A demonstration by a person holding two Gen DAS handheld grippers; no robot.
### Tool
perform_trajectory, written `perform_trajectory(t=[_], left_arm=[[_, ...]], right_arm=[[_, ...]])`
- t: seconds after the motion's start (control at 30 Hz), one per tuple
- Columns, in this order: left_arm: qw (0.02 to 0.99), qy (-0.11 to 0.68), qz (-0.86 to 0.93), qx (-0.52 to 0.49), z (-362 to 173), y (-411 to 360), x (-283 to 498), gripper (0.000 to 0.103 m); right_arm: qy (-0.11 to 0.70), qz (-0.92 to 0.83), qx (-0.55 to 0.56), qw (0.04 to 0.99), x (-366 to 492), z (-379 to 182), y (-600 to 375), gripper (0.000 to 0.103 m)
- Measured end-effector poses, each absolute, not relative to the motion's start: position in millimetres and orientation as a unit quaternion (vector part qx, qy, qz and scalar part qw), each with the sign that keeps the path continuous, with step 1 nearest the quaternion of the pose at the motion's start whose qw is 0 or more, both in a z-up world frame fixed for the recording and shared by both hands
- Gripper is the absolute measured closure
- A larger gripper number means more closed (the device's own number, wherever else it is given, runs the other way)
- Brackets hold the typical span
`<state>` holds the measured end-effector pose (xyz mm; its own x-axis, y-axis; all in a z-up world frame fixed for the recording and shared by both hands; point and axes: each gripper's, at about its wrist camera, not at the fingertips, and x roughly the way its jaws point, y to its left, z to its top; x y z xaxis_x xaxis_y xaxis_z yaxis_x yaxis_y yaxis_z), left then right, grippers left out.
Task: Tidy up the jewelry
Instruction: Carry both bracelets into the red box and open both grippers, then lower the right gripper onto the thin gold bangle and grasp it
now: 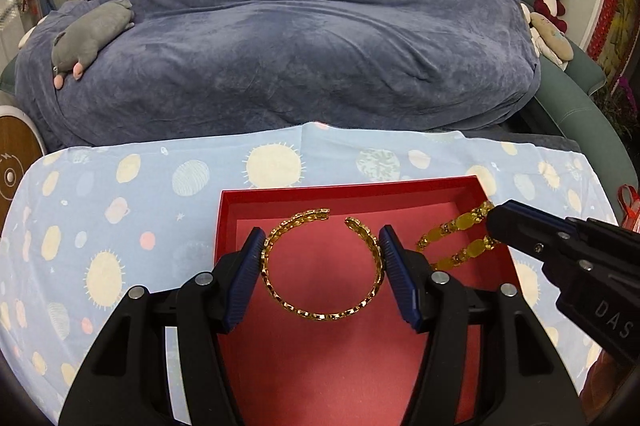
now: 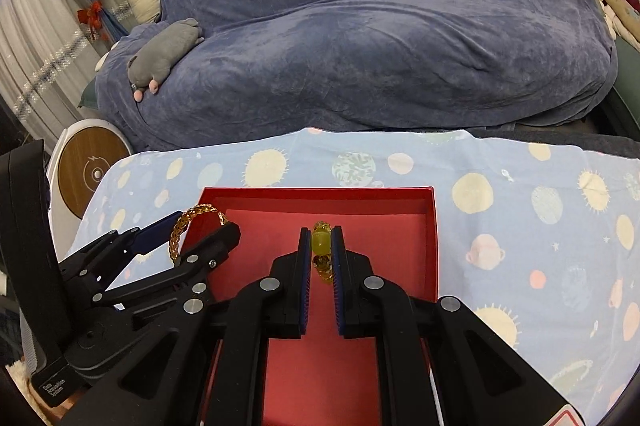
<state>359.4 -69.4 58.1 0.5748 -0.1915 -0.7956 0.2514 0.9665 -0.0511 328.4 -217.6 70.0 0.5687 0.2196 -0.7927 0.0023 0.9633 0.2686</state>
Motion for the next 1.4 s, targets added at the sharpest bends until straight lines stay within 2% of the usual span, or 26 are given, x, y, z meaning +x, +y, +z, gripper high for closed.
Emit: perform_trajectory(t=[0.17, 0.23, 0.27, 0.33, 0.4, 0.6, 0.73, 1.0, 1.4], left_arm=[[0.874, 0.469, -0.123, 0.042, 32, -75, 381, 0.047], [0.874, 0.468, -0.120, 0.046, 27, -77, 381, 0.045], [0.875, 0.466, -0.120, 0.046, 26, -77, 380, 0.042], [0.878, 0.462, -0.115, 0.047, 26, -75, 378, 0.028], [0.885, 0.450, -0.113, 0.041, 31, -73, 374, 0.024], [0.894, 0.431, -0.119, 0.025, 54, -61, 341, 0.022], [0.896, 0.425, -0.121, 0.030, 67, -52, 302, 0.019], [0.893, 0.430, -0.123, 0.045, 72, -29, 208, 0.019], [0.878, 0.468, -0.099, 0.023, 37, 9, 70, 0.019]], right_arm=[[0.488, 0.039, 0.093, 0.867, 347, 39, -224, 0.093], [0.486, 0.025, 0.085, 0.870, 346, 34, -230, 0.089], [0.484, 0.017, 0.079, 0.871, 345, 34, -233, 0.084], [0.474, 0.002, 0.068, 0.878, 339, 36, -238, 0.071], [0.460, -0.006, 0.066, 0.885, 332, 42, -243, 0.060], [0.427, -0.011, 0.045, 0.903, 290, 72, -246, 0.051], [0.423, -0.009, 0.054, 0.904, 249, 86, -246, 0.050], [0.438, -0.005, 0.074, 0.896, 160, 91, -235, 0.049], [0.486, -0.007, 0.089, 0.869, 24, 46, -202, 0.049]])
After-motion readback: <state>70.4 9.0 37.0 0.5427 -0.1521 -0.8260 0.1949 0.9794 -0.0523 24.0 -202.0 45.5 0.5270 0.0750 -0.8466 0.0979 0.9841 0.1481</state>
